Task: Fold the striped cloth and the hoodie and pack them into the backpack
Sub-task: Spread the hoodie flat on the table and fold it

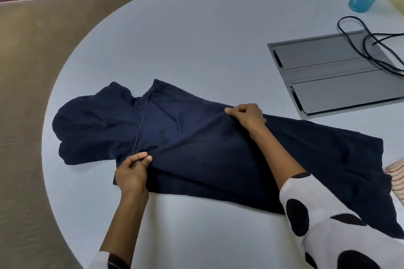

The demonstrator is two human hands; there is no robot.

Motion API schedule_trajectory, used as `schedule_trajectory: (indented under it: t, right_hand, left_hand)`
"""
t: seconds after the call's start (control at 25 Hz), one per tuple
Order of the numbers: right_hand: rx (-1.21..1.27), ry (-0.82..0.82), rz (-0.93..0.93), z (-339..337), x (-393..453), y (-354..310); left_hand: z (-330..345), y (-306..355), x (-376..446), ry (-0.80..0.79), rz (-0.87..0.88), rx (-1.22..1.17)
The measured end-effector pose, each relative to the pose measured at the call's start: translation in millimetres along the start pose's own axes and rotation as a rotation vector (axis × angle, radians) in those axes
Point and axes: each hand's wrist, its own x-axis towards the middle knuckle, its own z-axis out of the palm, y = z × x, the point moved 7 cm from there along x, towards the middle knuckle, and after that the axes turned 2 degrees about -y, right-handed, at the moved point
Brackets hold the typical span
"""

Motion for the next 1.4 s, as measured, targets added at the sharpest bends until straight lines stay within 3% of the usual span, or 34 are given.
schedule_trajectory:
  t: [0.16, 0.24, 0.4, 0.52, 0.64, 0.72, 0.8, 0.88, 0.92, 1.0, 1.08, 1.24, 1.4]
  right_hand:
    - [-0.179, 0.146, -0.226, 7.1, -10.2, -4.7]
    - [-0.267, 0.204, -0.344, 4.1, -22.6, -2.9]
    - [-0.508, 0.402, -0.583, 8.7, -78.0, 4.0]
    - [-0.738, 0.304, -0.529, 37.4, -103.8, 39.4]
    - [-0.808, 0.226, -0.467, 42.9, -102.9, 61.6]
    - [-0.779, 0.210, -0.484, 42.3, -102.3, 59.4]
    - [-0.782, 0.209, -0.514, 45.5, -106.4, 59.1]
    - [-0.825, 0.194, -0.524, 48.1, -111.0, 68.4]
    - [-0.849, 0.192, -0.515, 44.7, -112.7, 75.6]
    - [-0.895, 0.203, -0.469, 24.3, -111.7, 93.4]
    - [-0.947, 0.258, -0.387, -13.4, -112.0, 120.0]
    - [-0.955, 0.436, -0.139, -118.3, -127.8, 197.1]
    - [-0.915, 0.414, -0.068, -141.1, -129.2, 217.6]
  left_hand:
    - [9.3, 5.9, -6.3, 0.068, 0.168, 0.184]
    - [6.2, 3.9, -12.1, 0.073, 0.192, 0.124]
    - [17.8, -8.5, -9.7, -0.170, -0.284, -0.490]
    - [16.9, -4.5, -0.4, -0.162, -0.276, -0.529]
    - [3.6, 0.0, -1.9, 0.078, 0.001, -0.126]
    - [17.0, 32.3, -31.2, 0.158, 0.516, 0.251]
    - [81.1, 42.9, -77.5, -0.215, 1.081, 0.605]
    - [135.3, 13.1, -95.9, -0.577, 1.404, 1.018]
    - [149.3, -1.3, -88.3, -0.647, 1.441, 1.195]
    - [157.9, -16.8, -58.2, -0.632, 1.351, 1.398]
    - [151.0, -19.2, -38.9, -0.570, 1.252, 1.421]
    - [131.3, -16.5, -27.1, -0.486, 1.233, 1.418]
    - [114.0, -16.0, -23.8, -0.443, 1.215, 1.468]
